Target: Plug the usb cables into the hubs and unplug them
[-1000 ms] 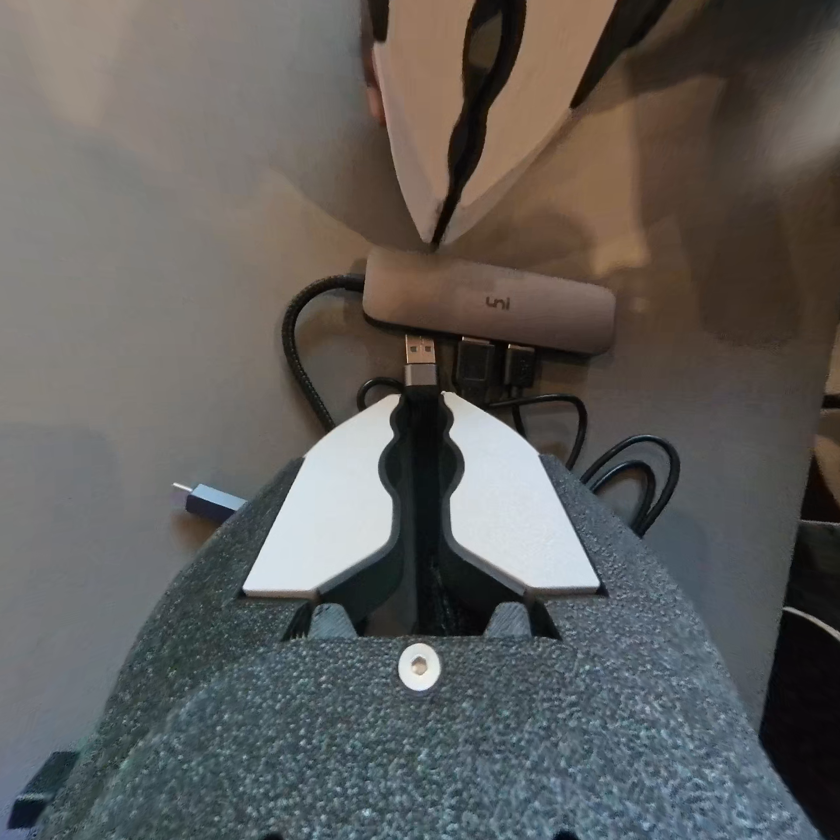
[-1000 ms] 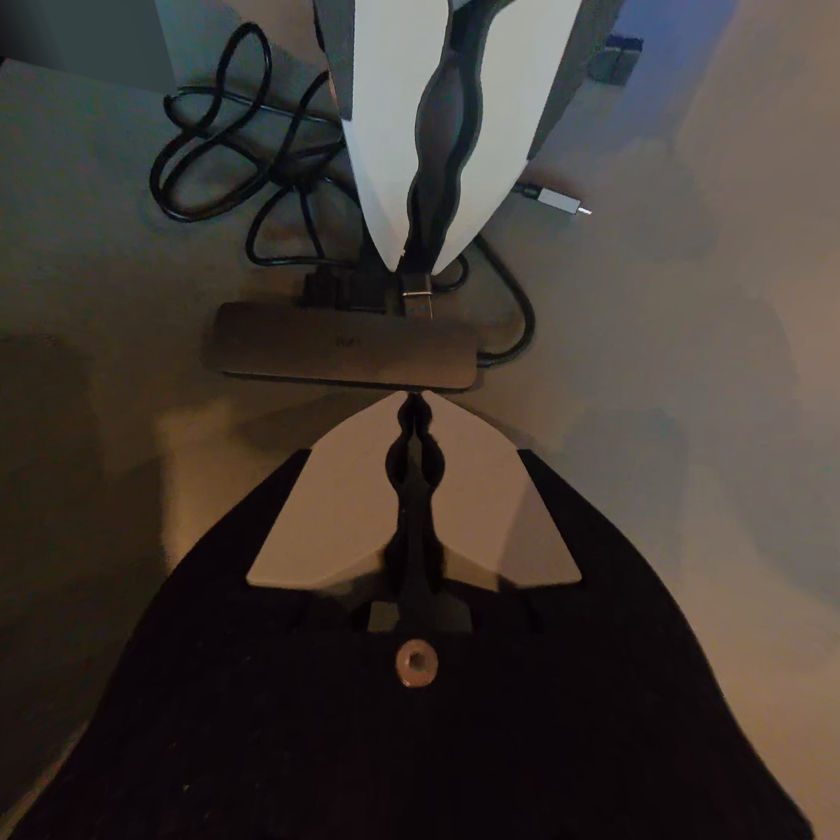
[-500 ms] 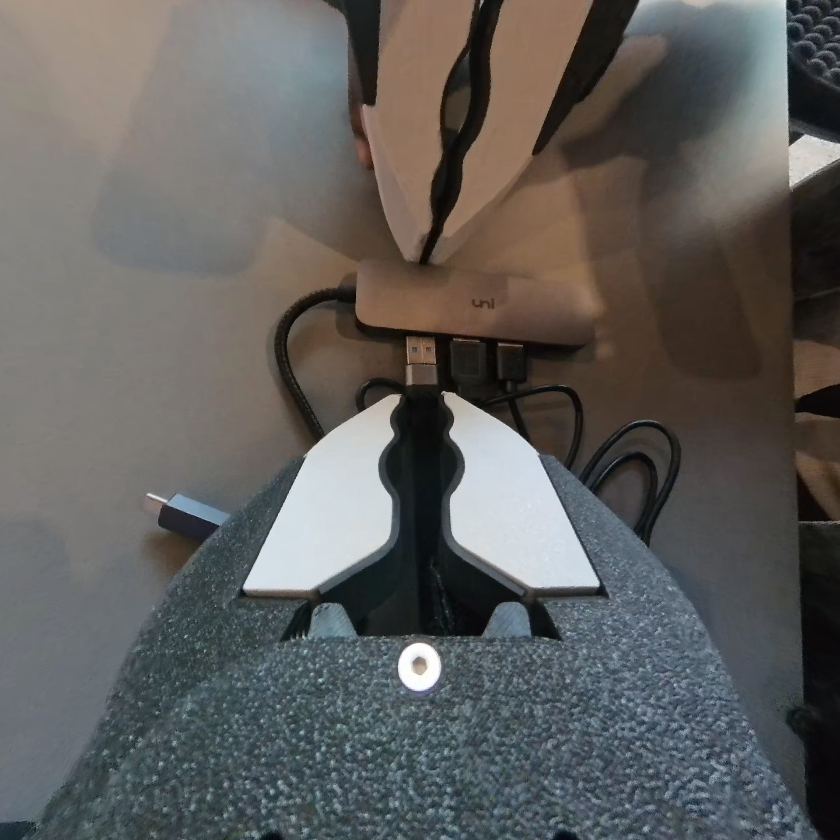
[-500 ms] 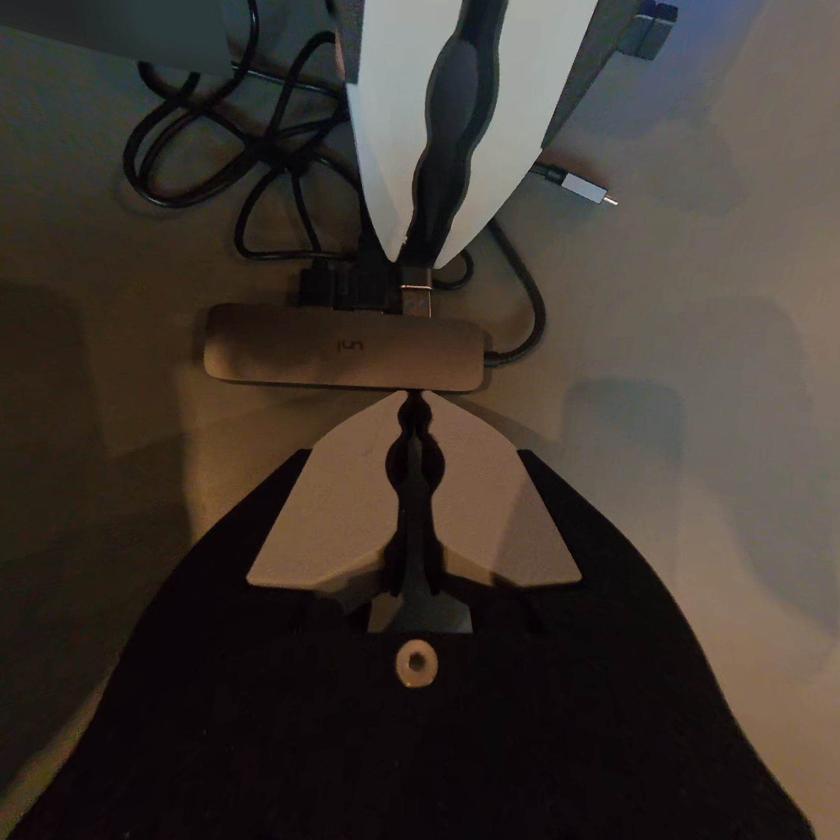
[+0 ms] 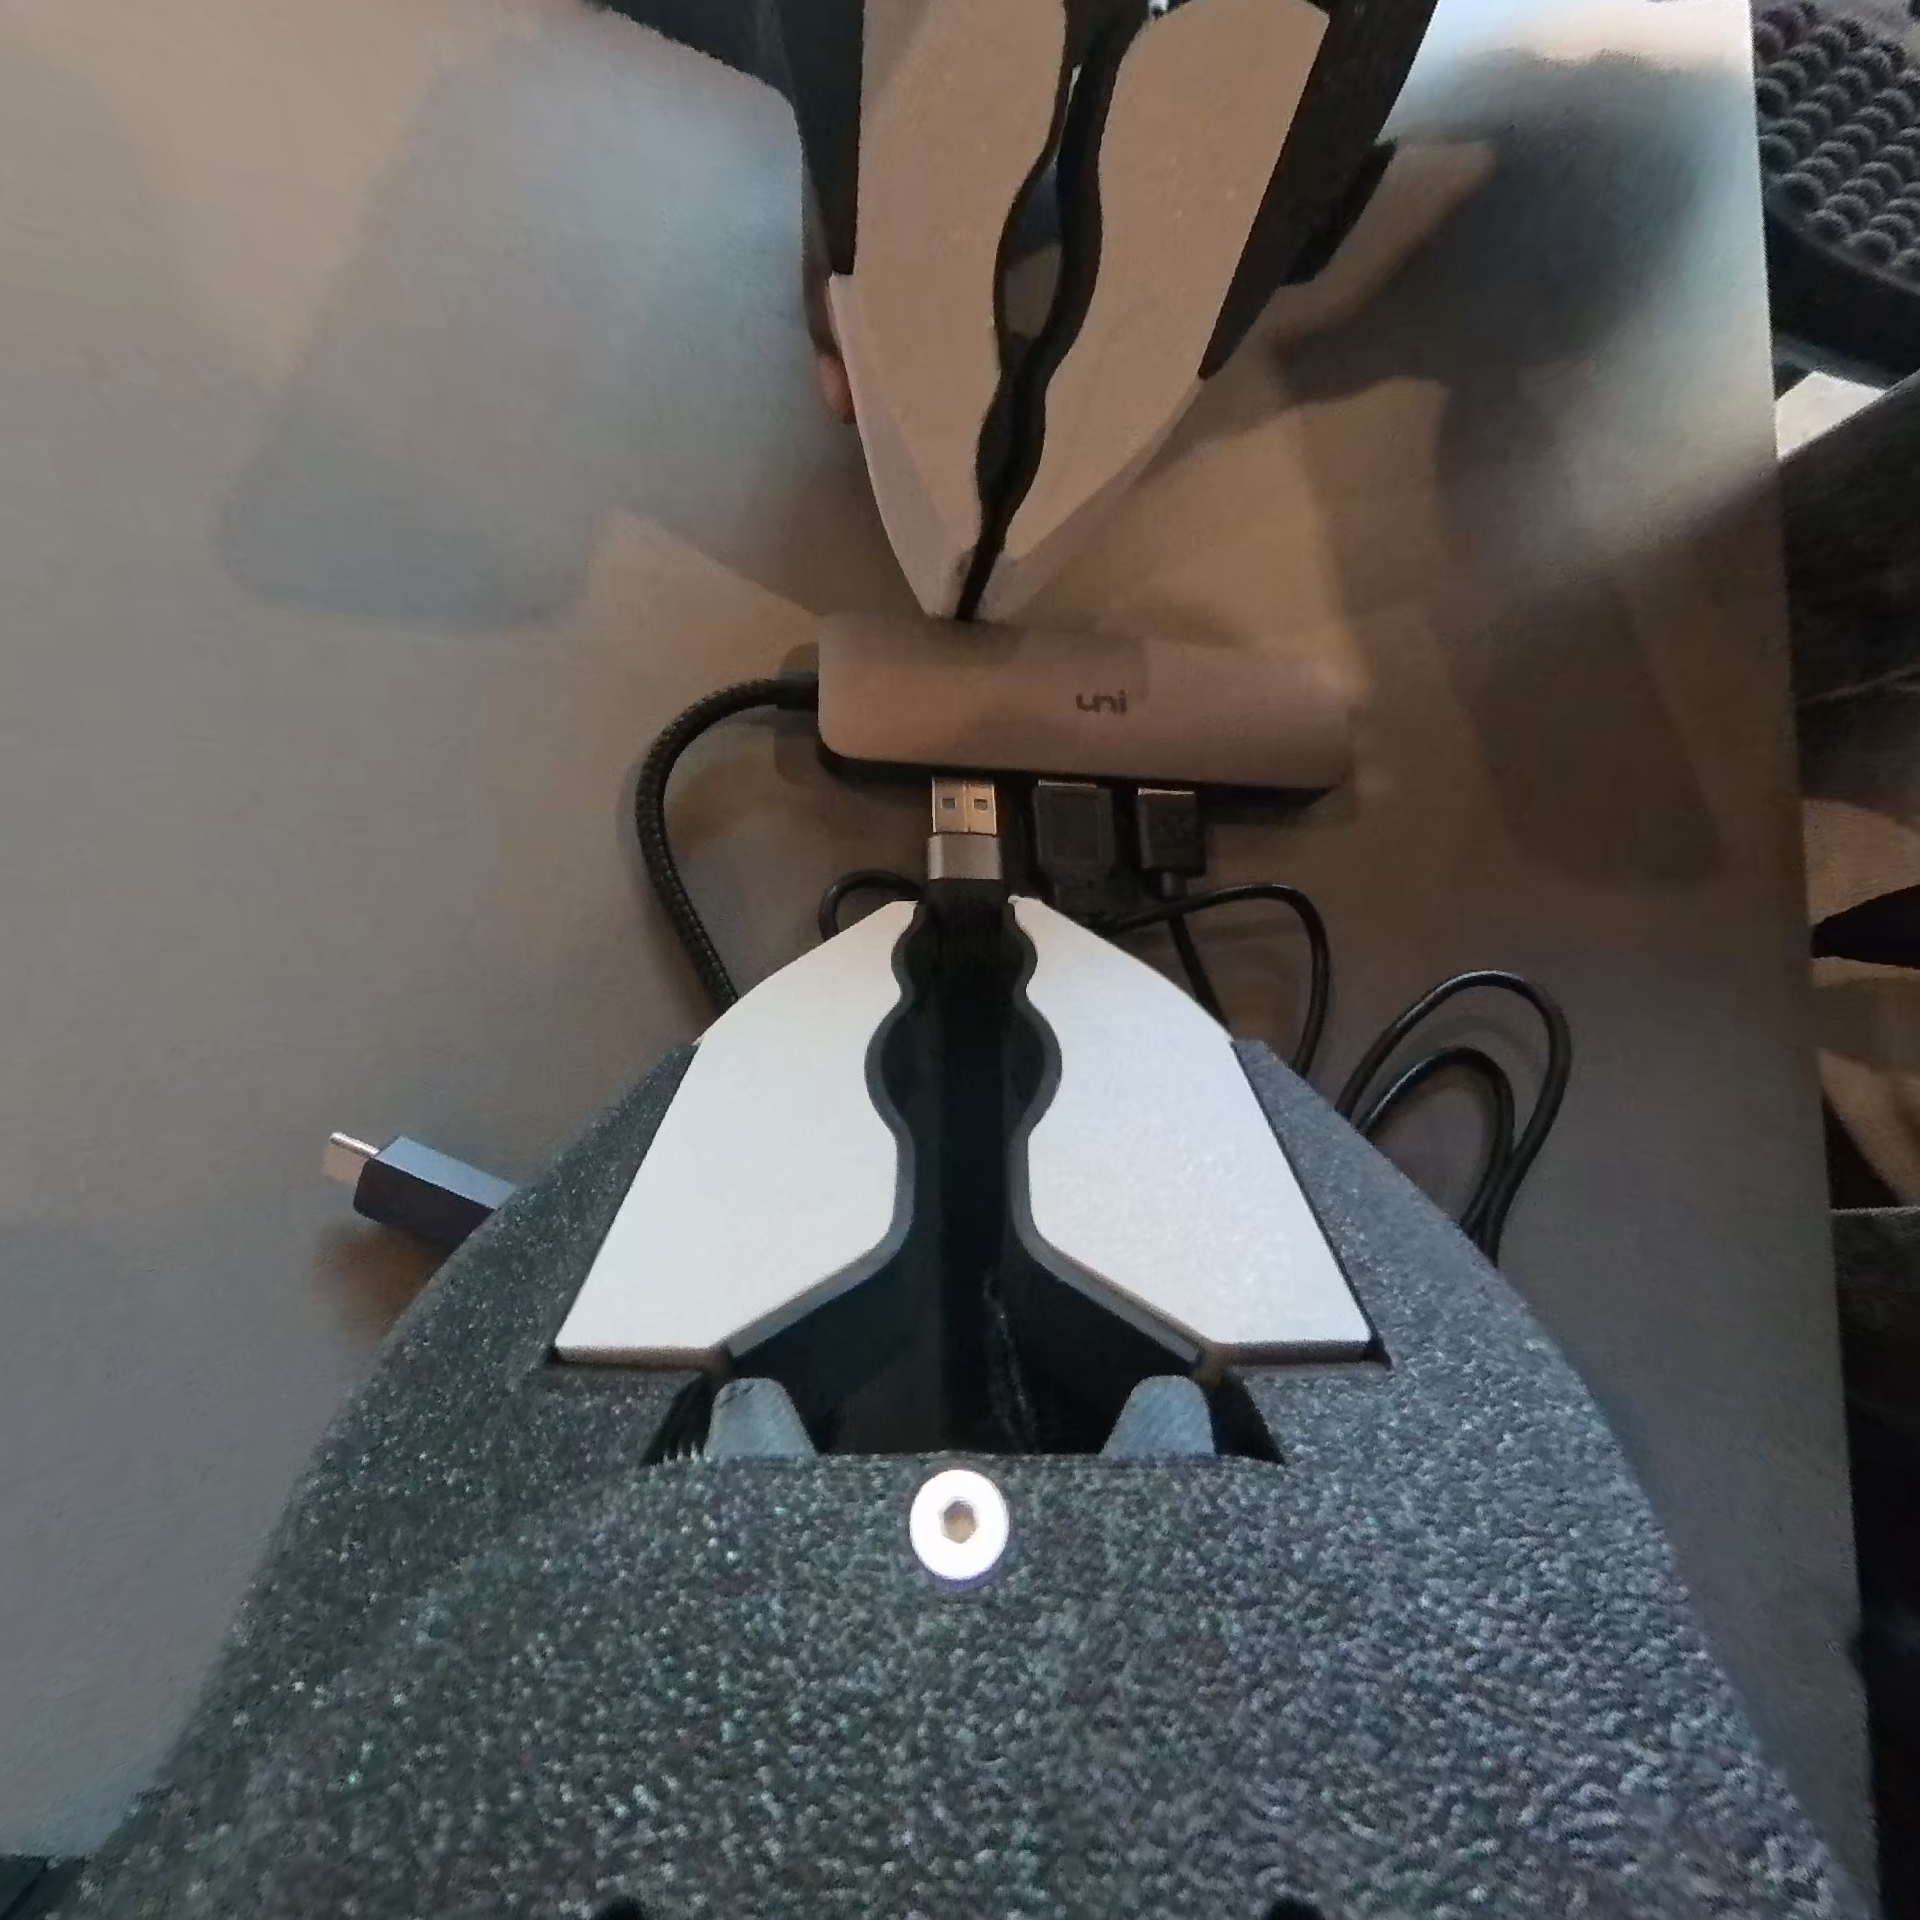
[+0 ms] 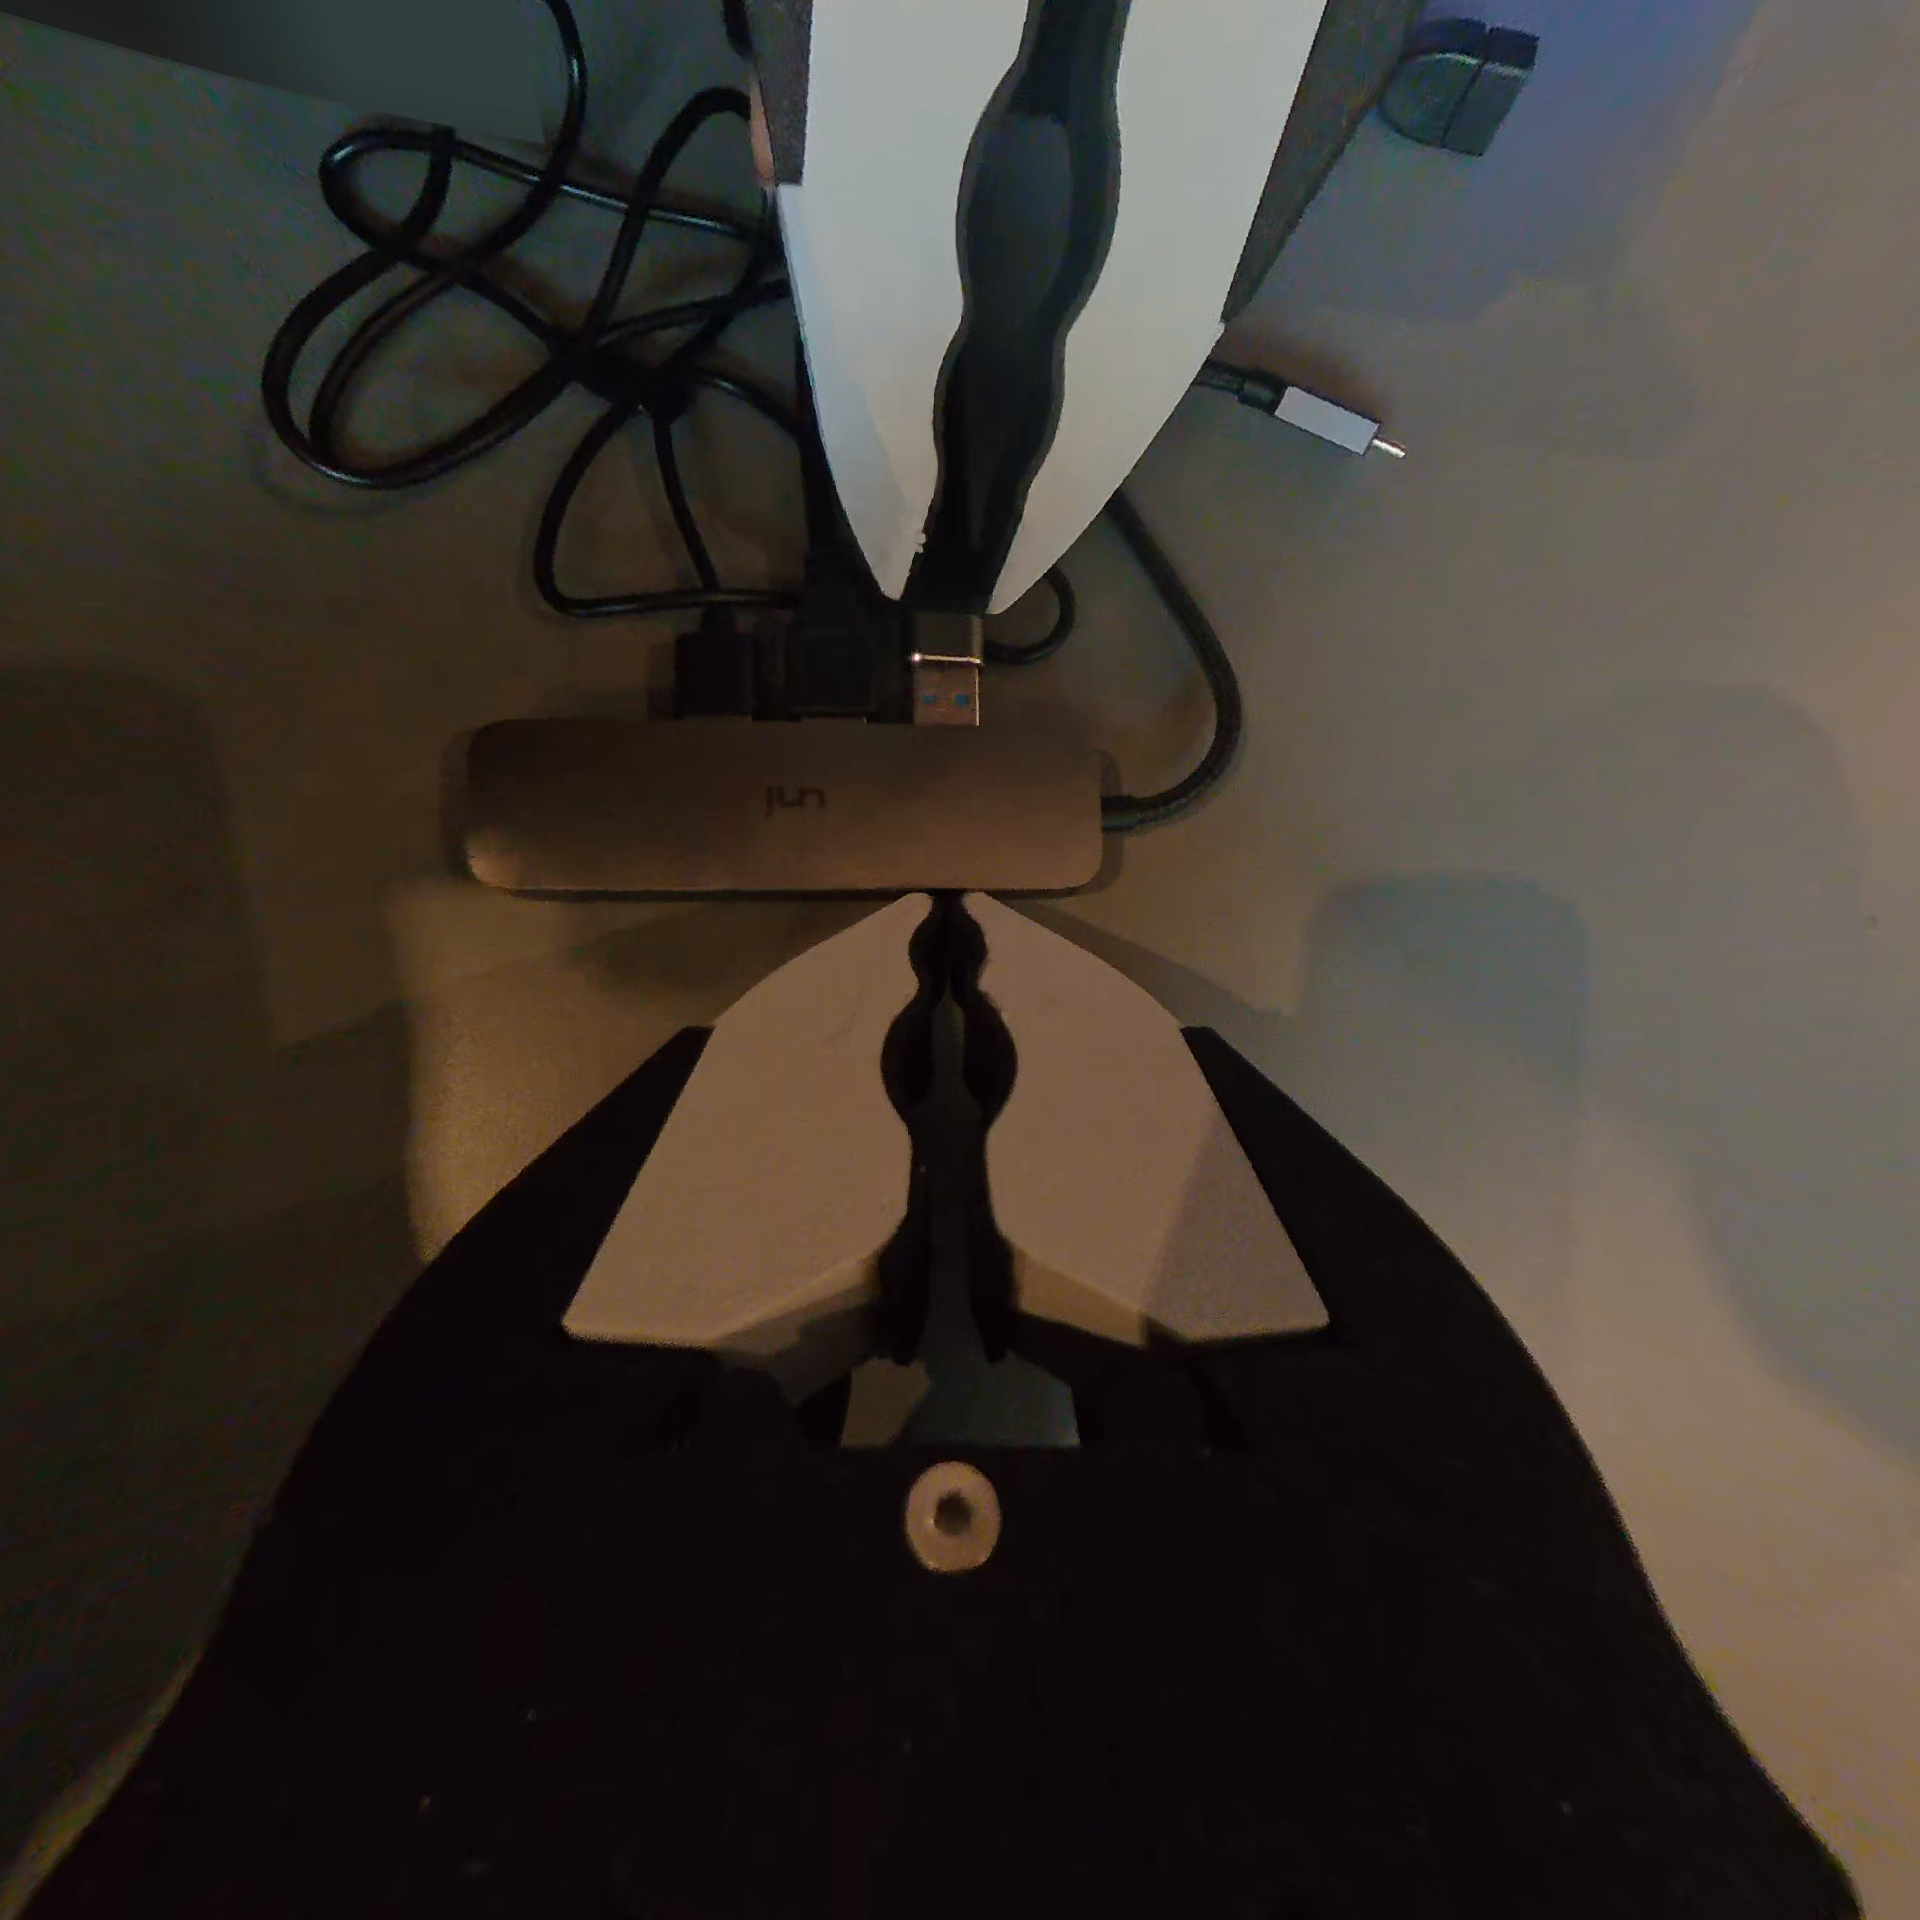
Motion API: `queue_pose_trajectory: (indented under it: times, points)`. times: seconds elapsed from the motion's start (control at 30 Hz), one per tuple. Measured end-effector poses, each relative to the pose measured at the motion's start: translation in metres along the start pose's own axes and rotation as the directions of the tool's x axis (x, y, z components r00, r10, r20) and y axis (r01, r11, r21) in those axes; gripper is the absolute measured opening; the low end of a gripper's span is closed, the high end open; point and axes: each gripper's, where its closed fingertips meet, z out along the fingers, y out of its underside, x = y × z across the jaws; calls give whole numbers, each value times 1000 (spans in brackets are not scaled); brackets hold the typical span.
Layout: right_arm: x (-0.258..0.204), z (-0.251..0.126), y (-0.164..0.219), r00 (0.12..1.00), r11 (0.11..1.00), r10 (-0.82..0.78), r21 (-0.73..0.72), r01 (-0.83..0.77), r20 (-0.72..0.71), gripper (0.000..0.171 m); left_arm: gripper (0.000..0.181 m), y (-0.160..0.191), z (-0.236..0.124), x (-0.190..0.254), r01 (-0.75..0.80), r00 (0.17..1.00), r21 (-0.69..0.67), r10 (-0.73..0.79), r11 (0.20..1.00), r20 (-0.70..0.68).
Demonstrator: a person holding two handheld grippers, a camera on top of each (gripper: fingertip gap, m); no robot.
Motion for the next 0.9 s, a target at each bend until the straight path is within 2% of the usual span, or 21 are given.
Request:
queue_pose_trajectory:
  times: [0.3,0.67,0.73,0.83,0.9]
  points:
    - [-1,0,0,1000,1000,-11,-6,11,2,0,13,-2,-1,3,-12,1000,59,12,998,-8]
    - [0,0,-1,999,1000,21,11,-21,27,0,13,1,5,2,-80,991,-44,84,996,105]
    - [-1,1,-1,999,1000,14,10,-14,37,0,13,0,3,4,-33,999,8,33,999,43]
    - [-1,0,0,999,1000,22,12,-22,37,0,13,-9,-2,4,159,984,123,-147,980,-98]
    - [0,0,-1,999,999,27,18,-28,33,0,13,-8,-2,4,161,985,107,-153,981,-80]
